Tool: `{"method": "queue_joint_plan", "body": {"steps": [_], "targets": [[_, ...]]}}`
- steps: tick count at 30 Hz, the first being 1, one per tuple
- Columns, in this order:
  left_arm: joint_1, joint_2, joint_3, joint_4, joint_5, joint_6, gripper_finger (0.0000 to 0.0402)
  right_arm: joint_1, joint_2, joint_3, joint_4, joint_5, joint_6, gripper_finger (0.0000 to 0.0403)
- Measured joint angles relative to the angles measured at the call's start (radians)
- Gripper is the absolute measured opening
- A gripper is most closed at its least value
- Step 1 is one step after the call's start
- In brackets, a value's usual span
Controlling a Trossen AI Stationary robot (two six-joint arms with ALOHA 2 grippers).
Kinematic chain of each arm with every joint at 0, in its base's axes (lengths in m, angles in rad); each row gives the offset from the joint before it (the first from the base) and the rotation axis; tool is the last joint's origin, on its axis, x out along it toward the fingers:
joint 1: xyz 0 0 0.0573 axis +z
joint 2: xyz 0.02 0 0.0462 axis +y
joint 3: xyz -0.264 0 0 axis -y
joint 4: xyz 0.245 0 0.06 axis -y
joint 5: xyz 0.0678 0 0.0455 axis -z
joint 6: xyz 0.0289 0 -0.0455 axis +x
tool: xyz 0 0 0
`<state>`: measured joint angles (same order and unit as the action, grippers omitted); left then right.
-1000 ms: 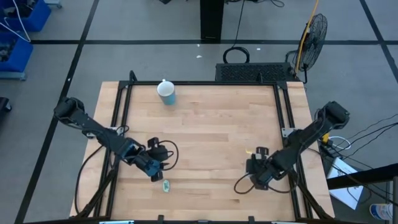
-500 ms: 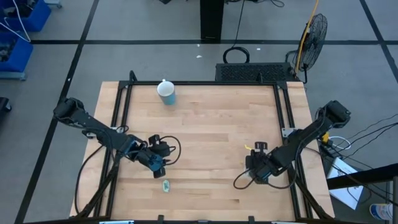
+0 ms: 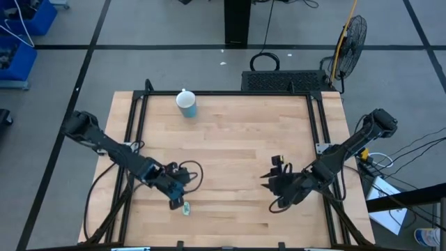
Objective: Pick and place Stevia / Truvia into bins
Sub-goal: Put the stevia packet into the transparent container
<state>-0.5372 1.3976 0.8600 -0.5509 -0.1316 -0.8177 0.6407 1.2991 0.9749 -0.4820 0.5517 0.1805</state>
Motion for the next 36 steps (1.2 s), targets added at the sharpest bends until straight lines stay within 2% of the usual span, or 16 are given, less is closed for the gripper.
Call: {"method": "queue_joint_plan", "body": {"steps": [10, 17, 24, 27, 32, 36], "targets": [[-0.094, 0.164, -0.001, 0.098, 0.029, 0.023, 0.0149, -0.001, 0.000, 0.000, 0.021, -0.002, -0.073, 0.0119], [-0.098, 0.243, -0.002, 0.142, 0.031, 0.030, 0.0149, -0.001, 0.001, 0.000, 0.021, -0.003, -0.073, 0.0119], [-0.097, 0.288, -0.002, 0.188, 0.096, 0.048, 0.0146, -0.001, 0.001, 0.000, 0.021, -0.003, -0.099, 0.0118], [-0.094, 0.289, -0.002, 0.187, 0.081, 0.099, 0.0117, -0.012, 0.001, -0.002, 0.024, -0.004, -0.096, 0.0118], [-0.052, 0.269, -0.002, 0.205, 0.041, 0.203, 0.0022, -0.060, 0.001, -0.074, 0.162, -0.003, -0.028, 0.0120], [0.007, 0.231, -0.002, 0.237, -0.027, 0.249, 0.0017, -0.126, 0.001, -0.193, 0.362, -0.058, 0.067, 0.0132]]}}
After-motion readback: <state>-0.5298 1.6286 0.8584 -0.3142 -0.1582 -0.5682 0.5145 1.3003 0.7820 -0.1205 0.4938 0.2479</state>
